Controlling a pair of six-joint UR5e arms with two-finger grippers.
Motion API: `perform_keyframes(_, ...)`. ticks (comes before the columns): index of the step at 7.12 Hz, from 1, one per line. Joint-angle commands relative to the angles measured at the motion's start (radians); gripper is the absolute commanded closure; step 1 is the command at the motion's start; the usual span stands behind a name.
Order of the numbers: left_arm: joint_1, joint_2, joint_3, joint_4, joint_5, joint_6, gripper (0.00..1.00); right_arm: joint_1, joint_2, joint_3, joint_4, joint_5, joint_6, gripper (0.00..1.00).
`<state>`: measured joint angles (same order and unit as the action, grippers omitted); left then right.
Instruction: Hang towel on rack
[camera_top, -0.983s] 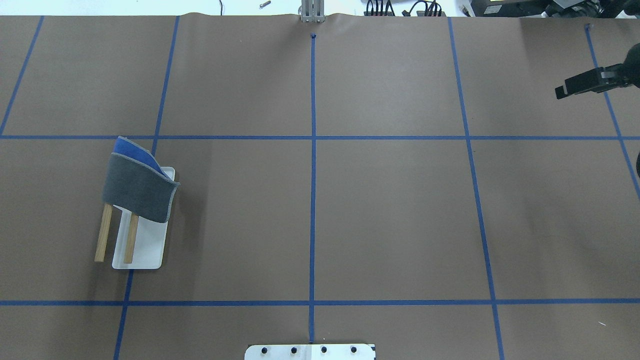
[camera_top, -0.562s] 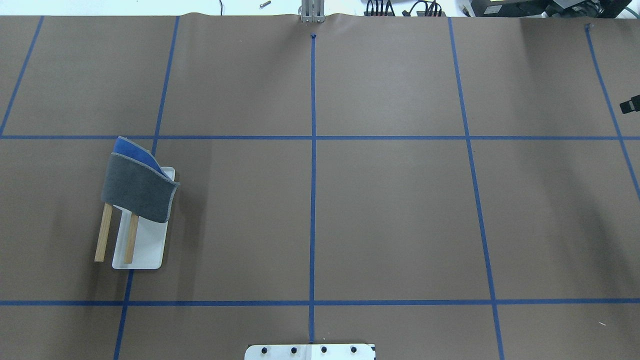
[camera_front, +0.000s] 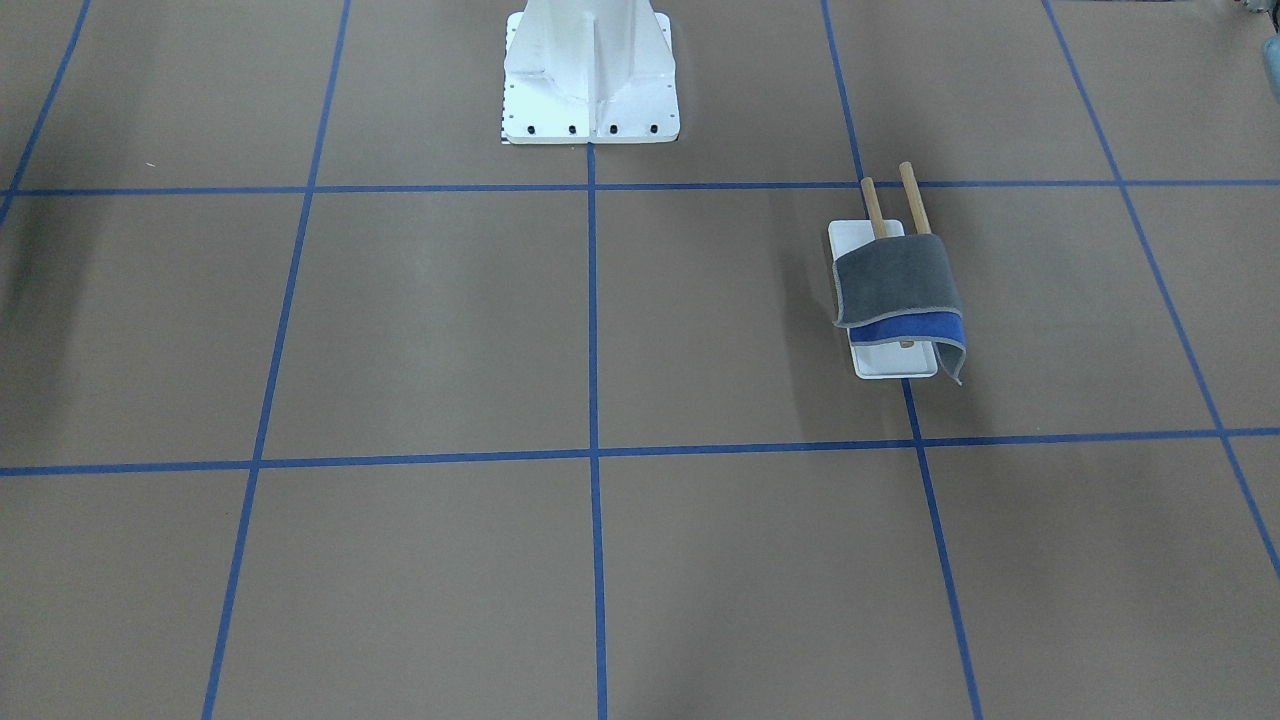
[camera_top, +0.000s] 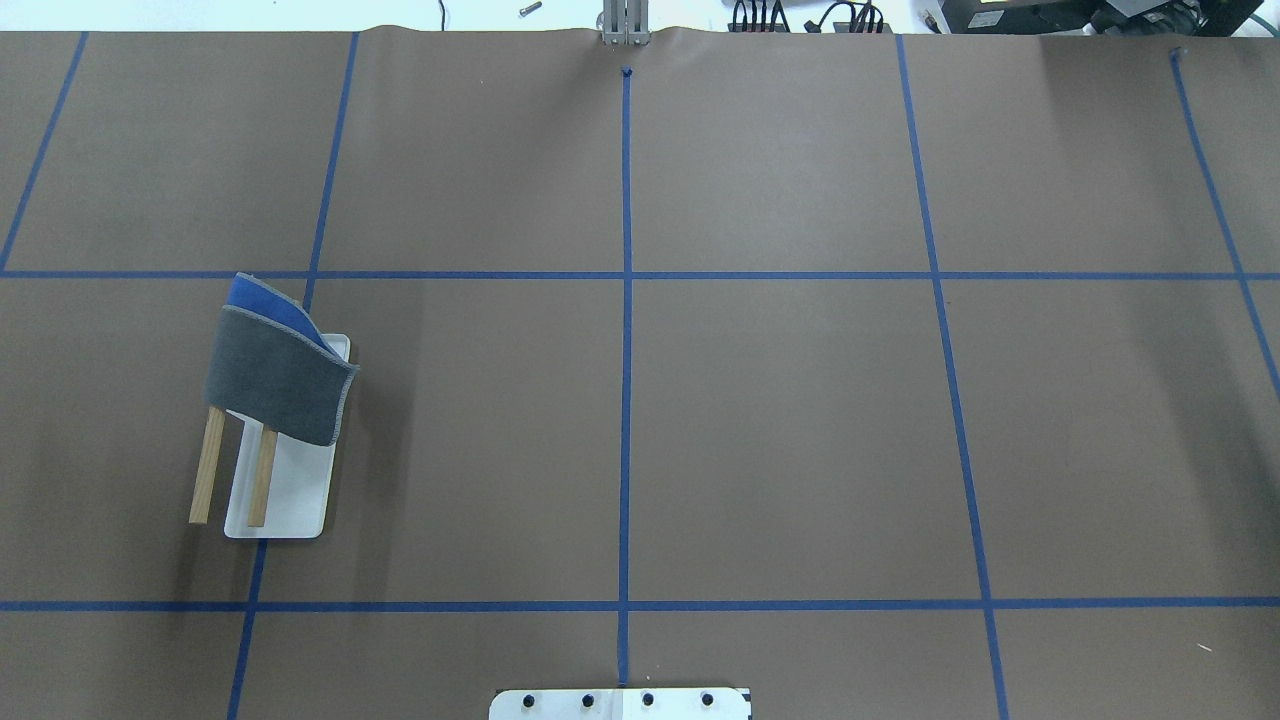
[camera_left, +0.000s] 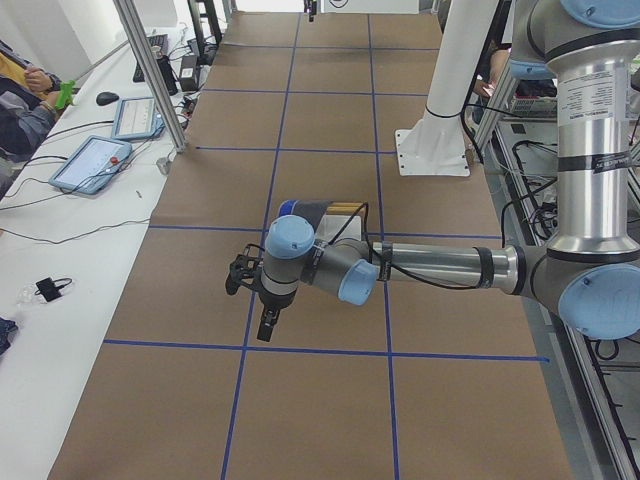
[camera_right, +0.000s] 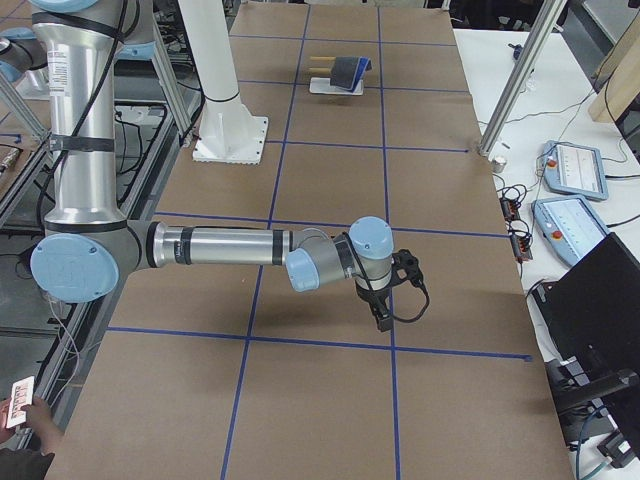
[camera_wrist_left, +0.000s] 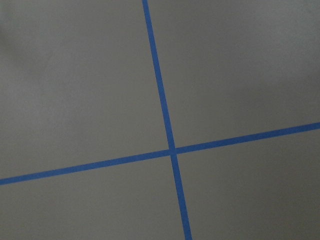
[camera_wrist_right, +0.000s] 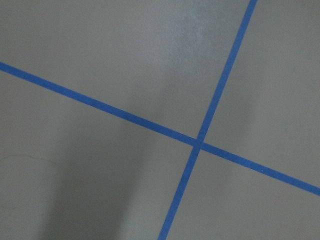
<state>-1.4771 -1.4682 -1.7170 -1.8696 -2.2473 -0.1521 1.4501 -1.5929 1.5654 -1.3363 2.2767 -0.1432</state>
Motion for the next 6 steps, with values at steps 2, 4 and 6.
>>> perform_keyframes(2, -0.005, -0.012, -0.044, 0.249, -0.077, 0.174, 0.02, 0.024, 0.085, 0.002, -0.286, -0.006, -0.168, 0.0)
perform_keyframes(4, -0.014, 0.009, -0.062, 0.245, -0.078, 0.193, 0.02, 0.026, 0.074, 0.002, -0.288, 0.004, -0.168, 0.0)
perform_keyframes(6, -0.011, 0.034, -0.067, 0.239, -0.078, 0.181, 0.02, 0.026, 0.064, 0.018, -0.288, 0.009, -0.165, 0.0)
